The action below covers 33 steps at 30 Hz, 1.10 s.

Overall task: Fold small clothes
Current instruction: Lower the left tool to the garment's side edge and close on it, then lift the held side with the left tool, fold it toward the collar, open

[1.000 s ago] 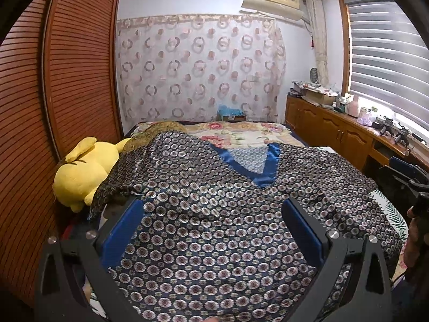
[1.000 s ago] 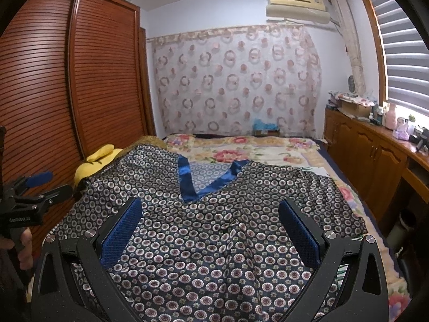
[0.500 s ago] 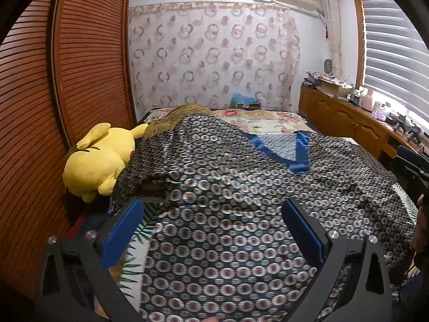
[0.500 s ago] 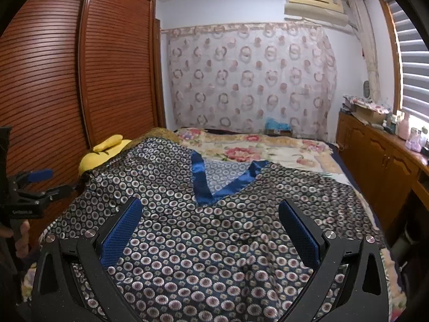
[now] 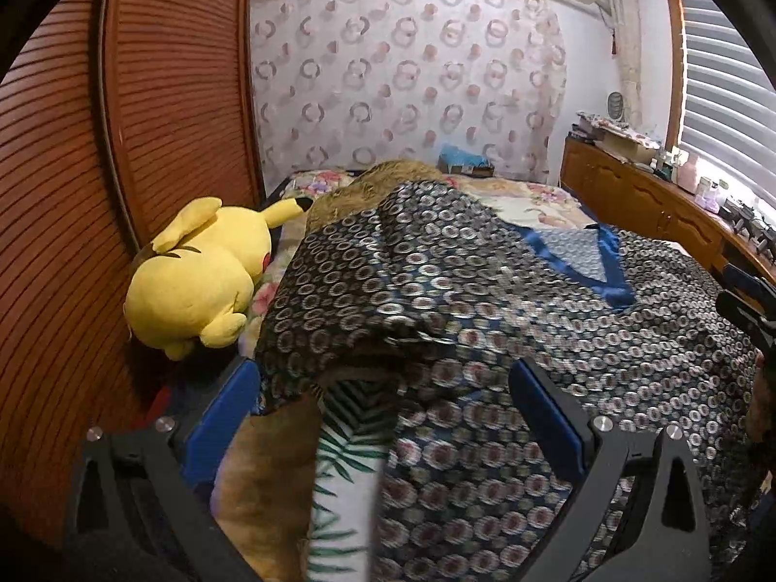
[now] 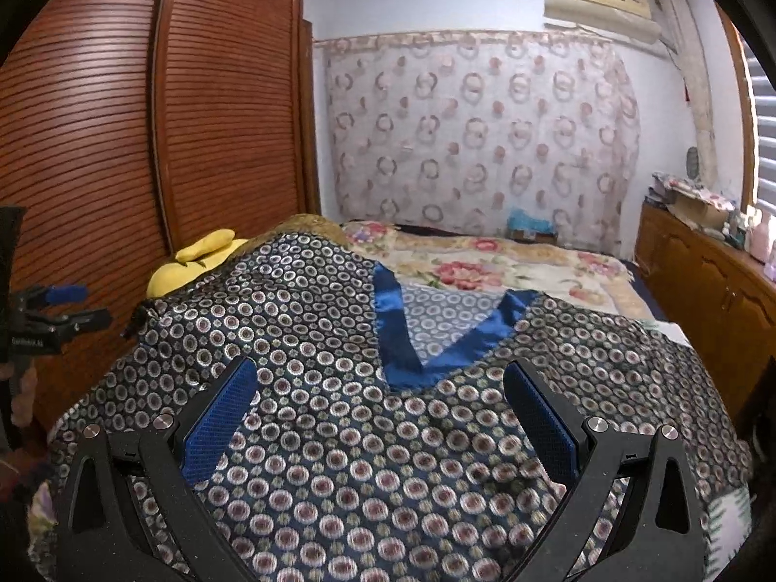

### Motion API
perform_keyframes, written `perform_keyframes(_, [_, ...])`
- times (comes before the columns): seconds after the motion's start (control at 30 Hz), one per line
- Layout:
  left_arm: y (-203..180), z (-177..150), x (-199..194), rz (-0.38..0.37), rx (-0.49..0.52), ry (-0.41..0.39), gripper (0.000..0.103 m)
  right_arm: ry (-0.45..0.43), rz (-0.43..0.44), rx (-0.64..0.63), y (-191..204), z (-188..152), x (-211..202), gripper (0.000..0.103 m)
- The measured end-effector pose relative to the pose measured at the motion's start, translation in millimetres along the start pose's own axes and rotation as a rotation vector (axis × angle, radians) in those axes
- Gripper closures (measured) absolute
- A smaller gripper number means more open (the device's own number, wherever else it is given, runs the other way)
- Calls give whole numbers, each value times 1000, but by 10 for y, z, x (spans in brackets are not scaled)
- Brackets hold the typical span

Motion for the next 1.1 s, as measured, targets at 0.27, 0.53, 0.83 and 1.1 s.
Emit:
perform_keyframes(0.27, [284, -43, 245, 6, -6, 85, 10, 58, 72, -36, 144, 8, 181, 0])
perform_keyframes(0.53, [535, -82, 408, 84, 35, 139, 45, 81, 77, -51, 135, -56, 190, 0])
perform_keyframes(0.83, [727, 6, 434, 76, 17, 135, 100, 74, 76, -59, 122, -67, 130, 0])
perform_keyframes(1.1, [398, 493, 169, 15, 69, 11, 103, 78, 72, -40, 58, -105, 129, 0])
Point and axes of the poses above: each gripper's, at about its wrist camera, not at the fingertips, and x roughly the way its jaws point, y to its left, z to its top, the point moved 1 cm from there along x, roughly the way its jaws point, and after that the axes turned 13 degrees about -z, right-handed, at the moved point
